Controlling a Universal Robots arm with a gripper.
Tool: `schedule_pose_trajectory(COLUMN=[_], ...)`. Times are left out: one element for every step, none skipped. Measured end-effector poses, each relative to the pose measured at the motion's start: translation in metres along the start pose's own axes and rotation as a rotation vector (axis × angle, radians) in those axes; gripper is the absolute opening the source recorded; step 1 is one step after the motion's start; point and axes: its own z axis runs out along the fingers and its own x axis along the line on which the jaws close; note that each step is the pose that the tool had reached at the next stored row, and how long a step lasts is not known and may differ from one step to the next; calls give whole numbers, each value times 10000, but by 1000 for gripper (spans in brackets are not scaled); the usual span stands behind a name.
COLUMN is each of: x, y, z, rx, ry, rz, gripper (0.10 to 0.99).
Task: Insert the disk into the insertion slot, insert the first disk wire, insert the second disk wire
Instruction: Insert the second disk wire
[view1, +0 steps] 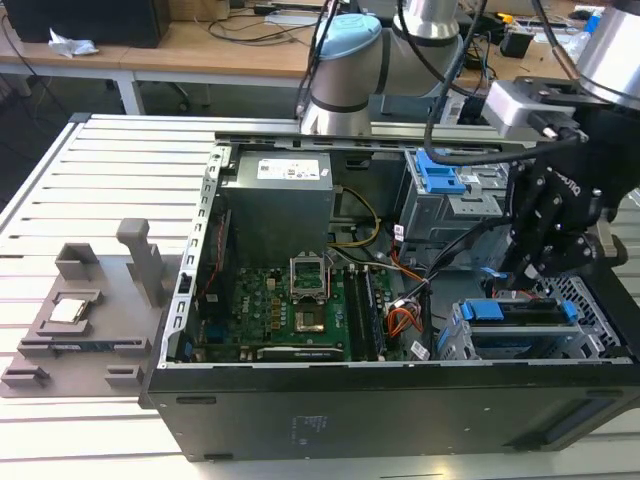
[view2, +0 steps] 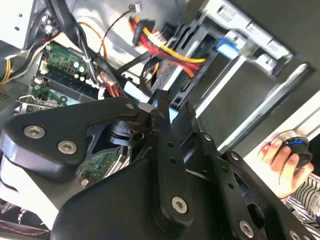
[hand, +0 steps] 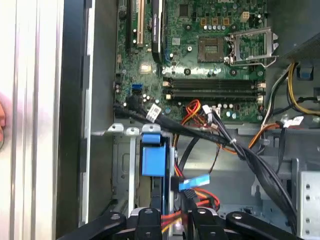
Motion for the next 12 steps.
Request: schedule_pose_trajectory(x=[-41, -53, -71, -106, -150, -193, -217, -230, -232, -233, -234, -234], y=[70, 81, 88, 95, 100, 102, 102, 102, 102, 101, 101, 101], z=[30, 37, 46, 56, 69, 86, 97, 109, 117, 126, 127, 127], rx=[-1, -1, -1, -2, -3, -4, -5, -8, -9, -10, -10, -10], ry=[54, 69, 98, 194, 415, 554, 673, 902, 1058, 1149, 1158, 1159], rz=[2, 2, 3, 4, 8, 10, 12, 19, 22, 22, 22, 22], gripper=[302, 302, 302, 302, 302, 302, 302, 302, 302, 302, 302, 302])
